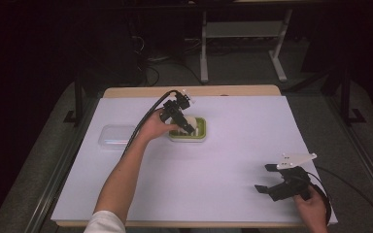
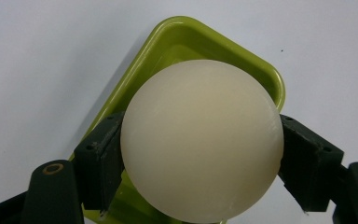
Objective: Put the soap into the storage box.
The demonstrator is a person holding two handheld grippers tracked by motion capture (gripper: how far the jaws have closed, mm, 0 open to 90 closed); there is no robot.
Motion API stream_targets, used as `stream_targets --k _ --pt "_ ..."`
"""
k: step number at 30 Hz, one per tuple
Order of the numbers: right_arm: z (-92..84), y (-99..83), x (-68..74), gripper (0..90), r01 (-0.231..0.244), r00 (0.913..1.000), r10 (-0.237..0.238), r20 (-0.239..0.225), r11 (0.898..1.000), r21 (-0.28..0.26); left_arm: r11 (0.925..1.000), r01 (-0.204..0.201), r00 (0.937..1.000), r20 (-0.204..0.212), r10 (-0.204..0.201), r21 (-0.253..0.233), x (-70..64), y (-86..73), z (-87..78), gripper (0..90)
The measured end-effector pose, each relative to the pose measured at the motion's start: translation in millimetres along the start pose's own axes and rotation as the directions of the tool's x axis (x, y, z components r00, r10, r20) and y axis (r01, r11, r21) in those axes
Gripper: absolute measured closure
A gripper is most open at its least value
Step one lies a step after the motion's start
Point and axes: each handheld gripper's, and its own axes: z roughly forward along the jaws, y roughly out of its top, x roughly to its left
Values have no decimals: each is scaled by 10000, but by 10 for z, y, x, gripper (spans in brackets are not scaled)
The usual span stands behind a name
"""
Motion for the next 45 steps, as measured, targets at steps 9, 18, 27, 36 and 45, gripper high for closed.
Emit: stream_targets --k 9,18,27,36,45 --pt "4 3 5 136 1 10000 -1 -9 10000 19 9999 21 9999 -105 -20 112 10 2 53 241" --pt "5 5 6 136 2 10000 -2 -12 10000 19 9999 59 9999 -140 -58 120 18 3 85 240" --pt "6 2 4 136 -12 10000 12 -41 10000 -8 9997 94 9997 -212 -89 222 23 -1 115 240" --pt "5 1 4 136 -14 10000 14 -42 10000 -6 9995 142 9996 -247 -135 278 25 -3 140 240" --pt "2 2 3 136 4 10000 -4 -33 10000 -6 9994 191 9995 -269 -183 292 18 -1 148 239"
